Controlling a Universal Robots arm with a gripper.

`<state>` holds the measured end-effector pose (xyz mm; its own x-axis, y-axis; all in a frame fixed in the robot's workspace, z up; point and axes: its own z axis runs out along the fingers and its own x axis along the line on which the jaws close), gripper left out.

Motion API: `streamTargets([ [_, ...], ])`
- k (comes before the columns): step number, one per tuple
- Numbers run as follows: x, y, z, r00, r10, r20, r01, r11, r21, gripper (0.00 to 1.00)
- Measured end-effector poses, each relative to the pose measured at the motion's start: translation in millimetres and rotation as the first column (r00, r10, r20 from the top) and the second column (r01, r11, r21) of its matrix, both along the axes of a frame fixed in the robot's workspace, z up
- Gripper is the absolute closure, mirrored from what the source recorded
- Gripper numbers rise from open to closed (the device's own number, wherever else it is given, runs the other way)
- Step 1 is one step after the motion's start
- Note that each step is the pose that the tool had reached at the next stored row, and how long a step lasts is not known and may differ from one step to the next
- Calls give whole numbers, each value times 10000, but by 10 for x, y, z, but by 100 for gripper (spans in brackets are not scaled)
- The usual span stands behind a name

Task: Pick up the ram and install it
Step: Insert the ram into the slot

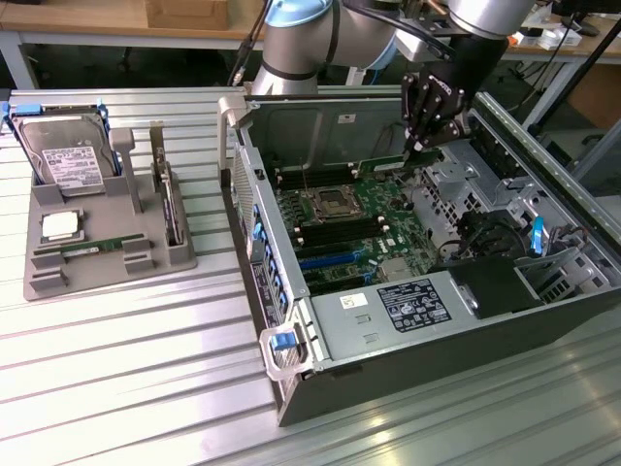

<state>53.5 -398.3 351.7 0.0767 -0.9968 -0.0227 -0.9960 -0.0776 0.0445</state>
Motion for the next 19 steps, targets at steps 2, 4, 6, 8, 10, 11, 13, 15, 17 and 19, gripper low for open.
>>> streamTargets([
  [2,0,0,-16,10000,0,0,0,10000,-1,88],
  [4,0,0,-32,10000,0,0,0,10000,0,88],
  [6,0,0,-49,10000,0,0,0,10000,0,88],
  [8,0,0,-67,10000,0,0,0,10000,0,88],
  [10,0,0,-88,10000,0,0,0,10000,-1,88],
  [11,0,0,-95,10000,-1,0,1,10000,0,88],
  [13,0,0,-117,10000,0,0,0,10000,0,88],
  [15,0,0,-131,10000,0,0,0,10000,0,88],
  [17,0,0,-145,10000,0,0,0,10000,-1,88],
  [19,0,0,-158,10000,0,0,0,10000,0,88],
])
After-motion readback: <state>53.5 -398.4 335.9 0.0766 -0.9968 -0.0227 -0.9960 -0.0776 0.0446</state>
